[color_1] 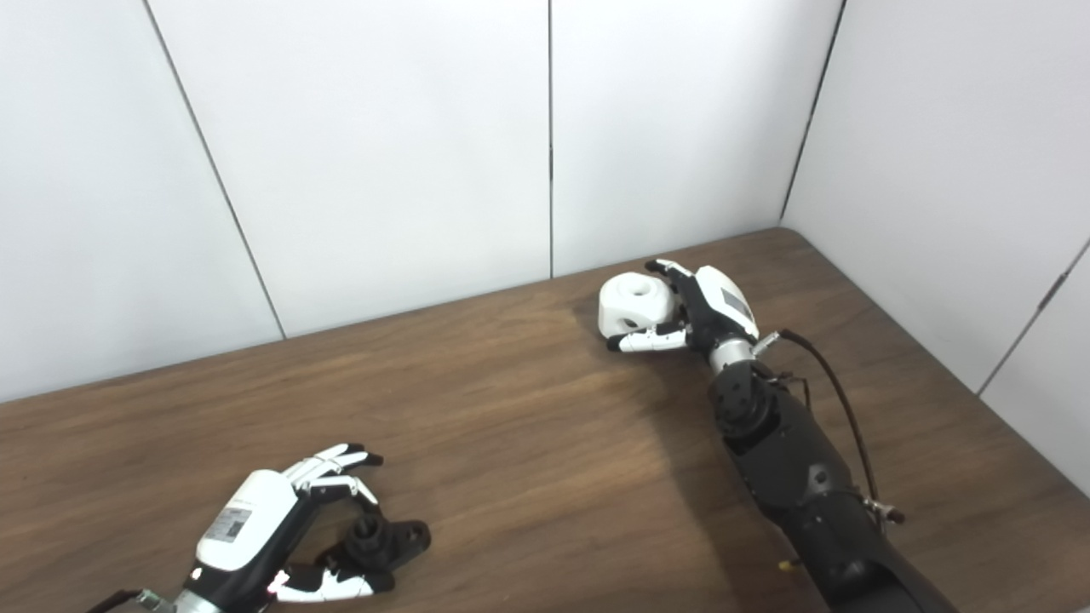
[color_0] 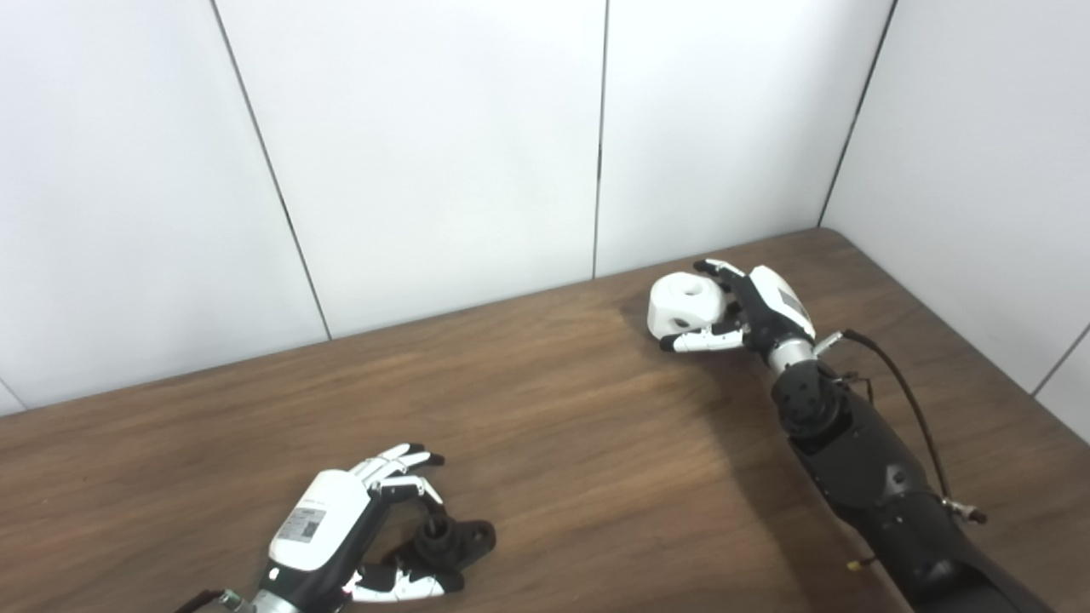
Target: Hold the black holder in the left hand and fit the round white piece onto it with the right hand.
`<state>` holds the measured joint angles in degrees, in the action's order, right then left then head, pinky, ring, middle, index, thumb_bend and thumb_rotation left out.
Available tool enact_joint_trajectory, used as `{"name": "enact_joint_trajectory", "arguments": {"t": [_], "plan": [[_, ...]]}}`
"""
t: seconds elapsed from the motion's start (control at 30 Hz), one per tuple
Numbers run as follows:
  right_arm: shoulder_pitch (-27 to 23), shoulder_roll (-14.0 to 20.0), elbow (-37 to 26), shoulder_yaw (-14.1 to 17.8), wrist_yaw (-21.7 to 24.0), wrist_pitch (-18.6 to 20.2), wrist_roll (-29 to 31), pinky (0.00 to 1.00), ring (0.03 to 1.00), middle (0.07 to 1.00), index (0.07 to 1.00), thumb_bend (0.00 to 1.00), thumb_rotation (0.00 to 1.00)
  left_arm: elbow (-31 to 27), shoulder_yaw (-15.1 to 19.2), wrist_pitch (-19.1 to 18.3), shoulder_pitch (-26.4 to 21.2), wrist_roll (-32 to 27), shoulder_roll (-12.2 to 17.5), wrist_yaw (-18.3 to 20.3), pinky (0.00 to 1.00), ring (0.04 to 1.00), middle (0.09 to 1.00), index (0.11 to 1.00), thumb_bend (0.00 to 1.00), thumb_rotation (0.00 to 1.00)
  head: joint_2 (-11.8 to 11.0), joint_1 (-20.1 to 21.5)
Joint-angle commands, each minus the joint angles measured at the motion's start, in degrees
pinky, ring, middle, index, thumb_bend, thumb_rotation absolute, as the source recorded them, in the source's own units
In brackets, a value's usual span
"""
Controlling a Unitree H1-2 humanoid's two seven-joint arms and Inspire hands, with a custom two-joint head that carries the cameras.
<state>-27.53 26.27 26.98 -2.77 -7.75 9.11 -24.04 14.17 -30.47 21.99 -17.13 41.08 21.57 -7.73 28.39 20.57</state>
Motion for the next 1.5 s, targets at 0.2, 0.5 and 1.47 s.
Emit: {"name": "enact_joint_trajectory", "arguments": {"t": [0.2,0.5,1.47], "plan": [[-2.9,-0.2,1.7,-2.7,1.7,2.1,-2.0,0.73,0.856,0.892,0.814,0.96,0.36,4.9,-2.3,-1.9,6.2,3.3,2.4,4.7,0.82,0.892,0.830,0.482,0.52,0.05,0.5,-0.2],[-3.3,-1.8,4.0,-2.9,-5.5,-0.3,-4.0,0.68,0.791,0.817,0.643,0.84,0.21,4.8,-2.5,-2.2,6.2,3.4,2.4,5.0,0.83,0.901,0.836,0.483,0.52,0.05,0.8,-0.4],[-2.7,-5.8,-5.0,-4.0,-12.4,-1.1,-6.1,0.61,0.740,0.716,0.483,0.52,0.13,5.0,-2.2,-2.3,6.2,2.9,2.2,5.0,0.85,0.912,0.841,0.483,0.52,0.05,1.9,-3.1]]}}
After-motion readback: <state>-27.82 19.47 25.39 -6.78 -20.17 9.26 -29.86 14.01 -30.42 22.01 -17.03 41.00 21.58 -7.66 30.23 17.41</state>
